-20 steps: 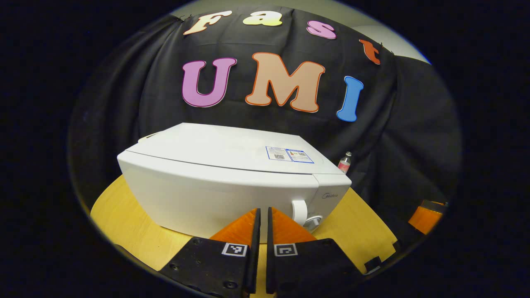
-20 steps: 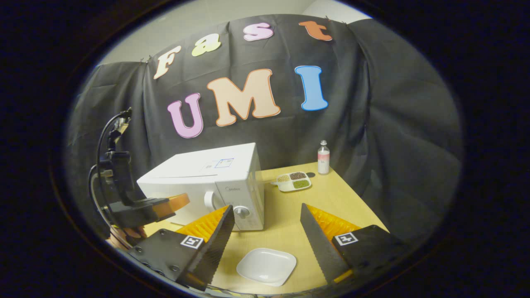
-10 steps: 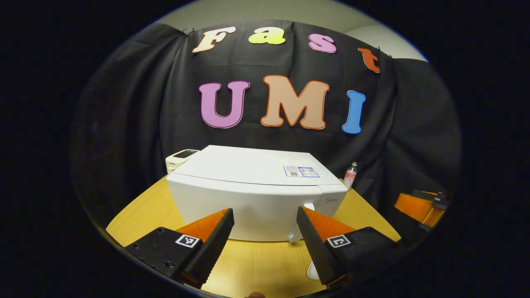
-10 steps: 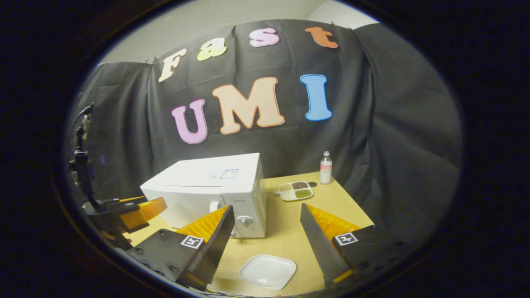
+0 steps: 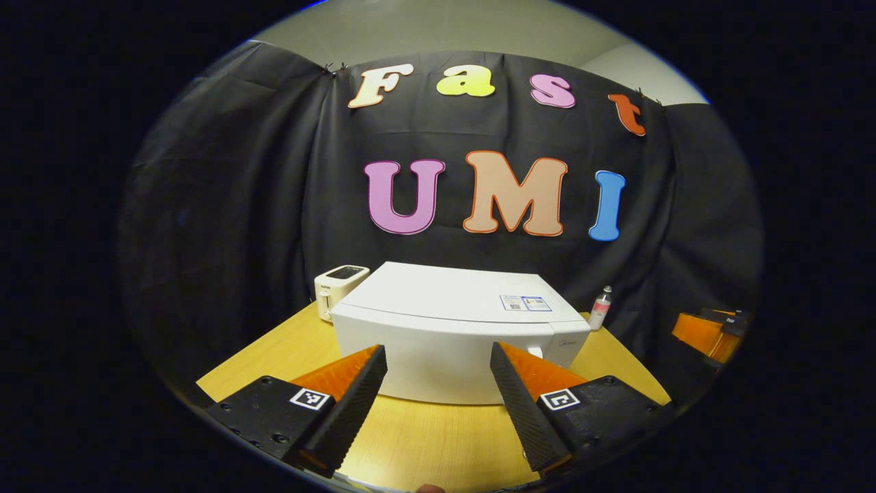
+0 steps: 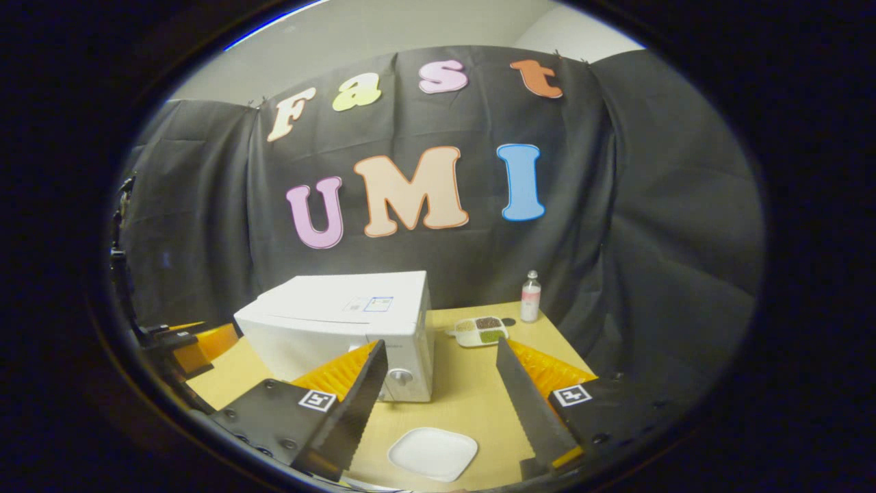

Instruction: Open the microwave oven with the left hand, put the food in, and close the microwave oven.

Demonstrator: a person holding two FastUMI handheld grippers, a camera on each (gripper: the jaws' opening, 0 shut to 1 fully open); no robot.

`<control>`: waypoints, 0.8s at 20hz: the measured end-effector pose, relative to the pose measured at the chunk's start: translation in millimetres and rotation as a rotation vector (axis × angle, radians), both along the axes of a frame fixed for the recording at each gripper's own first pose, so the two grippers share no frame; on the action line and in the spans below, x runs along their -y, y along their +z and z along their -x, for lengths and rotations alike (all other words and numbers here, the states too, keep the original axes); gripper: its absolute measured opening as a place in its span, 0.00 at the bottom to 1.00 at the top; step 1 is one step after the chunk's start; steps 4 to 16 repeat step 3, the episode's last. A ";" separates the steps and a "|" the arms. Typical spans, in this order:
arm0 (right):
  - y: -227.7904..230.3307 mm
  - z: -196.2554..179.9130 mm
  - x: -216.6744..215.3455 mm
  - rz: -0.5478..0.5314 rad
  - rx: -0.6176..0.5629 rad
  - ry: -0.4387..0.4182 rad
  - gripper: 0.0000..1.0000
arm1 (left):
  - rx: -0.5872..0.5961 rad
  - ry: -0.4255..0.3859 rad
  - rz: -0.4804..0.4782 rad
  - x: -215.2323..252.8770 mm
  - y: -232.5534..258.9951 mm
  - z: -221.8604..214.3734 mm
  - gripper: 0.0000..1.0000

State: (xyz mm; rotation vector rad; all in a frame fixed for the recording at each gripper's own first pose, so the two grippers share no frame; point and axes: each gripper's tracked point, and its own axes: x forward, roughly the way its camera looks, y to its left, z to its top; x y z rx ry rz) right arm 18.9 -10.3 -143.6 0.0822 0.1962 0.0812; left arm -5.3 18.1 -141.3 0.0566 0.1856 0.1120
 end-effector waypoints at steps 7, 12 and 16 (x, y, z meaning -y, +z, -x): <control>6.3 1.5 -0.1 -0.014 0.013 -0.003 0.98 | 0.014 -0.010 -0.042 -1.1 6.8 1.3 0.96; 6.3 1.5 -0.1 -0.014 0.013 -0.003 0.98 | 0.014 -0.010 -0.042 -1.1 6.8 1.3 0.96; 6.3 1.5 -0.1 -0.014 0.013 -0.003 0.98 | 0.014 -0.010 -0.042 -1.1 6.8 1.3 0.96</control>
